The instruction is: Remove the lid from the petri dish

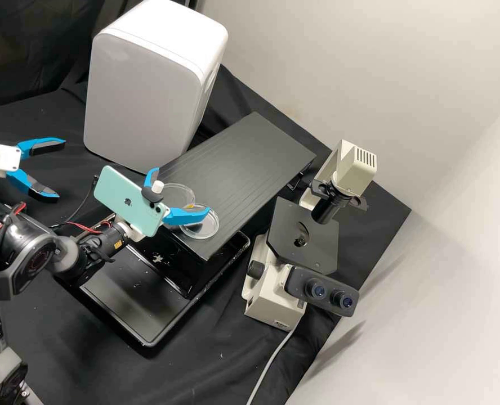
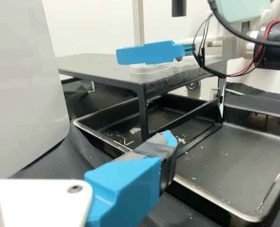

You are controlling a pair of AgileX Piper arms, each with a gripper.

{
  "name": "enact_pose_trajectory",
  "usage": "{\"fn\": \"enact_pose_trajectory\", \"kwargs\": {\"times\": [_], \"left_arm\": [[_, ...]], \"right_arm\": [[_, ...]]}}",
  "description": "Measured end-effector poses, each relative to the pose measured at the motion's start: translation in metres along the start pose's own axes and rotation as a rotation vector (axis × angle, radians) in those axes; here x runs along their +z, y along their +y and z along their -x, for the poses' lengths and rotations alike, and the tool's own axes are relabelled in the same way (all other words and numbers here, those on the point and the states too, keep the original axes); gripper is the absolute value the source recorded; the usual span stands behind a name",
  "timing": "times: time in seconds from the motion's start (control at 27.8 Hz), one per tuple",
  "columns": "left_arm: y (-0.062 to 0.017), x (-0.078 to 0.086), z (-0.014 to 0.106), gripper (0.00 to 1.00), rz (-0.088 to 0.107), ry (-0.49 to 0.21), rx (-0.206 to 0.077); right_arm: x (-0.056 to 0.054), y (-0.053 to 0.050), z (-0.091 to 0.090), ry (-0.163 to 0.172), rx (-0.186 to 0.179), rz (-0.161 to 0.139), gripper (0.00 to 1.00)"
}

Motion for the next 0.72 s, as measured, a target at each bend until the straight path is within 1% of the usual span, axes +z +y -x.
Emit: {"fn": "enact_pose_trajectory", "kwargs": {"times": [0.07,0.18,0.25,0.36,0.4,0.43,0.47,0.54,0.58,0.61,0.72], "left_arm": [[0.0052,0.001,0.002,1.0,0.0,0.004,0.026],[0.0103,0.0,0.004,1.0,0.014,0.032,0.057],[0.0112,0.0,0.005,1.0,0.019,0.04,0.064],[0.0103,-0.001,0.006,1.0,0.024,0.051,0.062],[0.0103,-0.001,0.006,1.0,0.024,0.051,0.062],[0.0103,-0.001,0.006,1.0,0.024,0.051,0.062],[0.0103,-0.001,0.006,1.0,0.024,0.051,0.062],[0.0103,-0.001,0.006,1.0,0.024,0.051,0.062],[0.0103,-0.001,0.006,1.0,0.024,0.051,0.062],[0.0103,-0.001,0.006,1.0,0.024,0.051,0.062],[0.0103,-0.001,0.006,1.0,0.024,0.051,0.062]], "right_arm": [[0.0,0.001,0.003,-0.004,0.003,-0.002,1.0],[0.001,0.003,0.011,-0.002,0.006,-0.001,1.0],[0.0,0.005,0.016,0.003,0.02,-0.002,1.0],[-0.001,0.008,0.027,-0.013,0.041,0.016,1.0],[-0.002,0.01,0.032,-0.02,0.056,0.017,1.0],[-0.004,0.013,0.038,-0.027,0.081,0.016,1.0],[-0.006,0.013,0.042,-0.028,0.089,0.015,1.0],[-0.009,0.013,0.051,-0.019,0.096,0.001,1.0],[-0.009,0.013,0.055,-0.018,0.093,0.001,1.0],[-0.009,0.014,0.059,-0.01,0.092,-0.003,1.0],[-0.008,0.014,0.071,0.01,0.075,-0.046,1.0]]}}
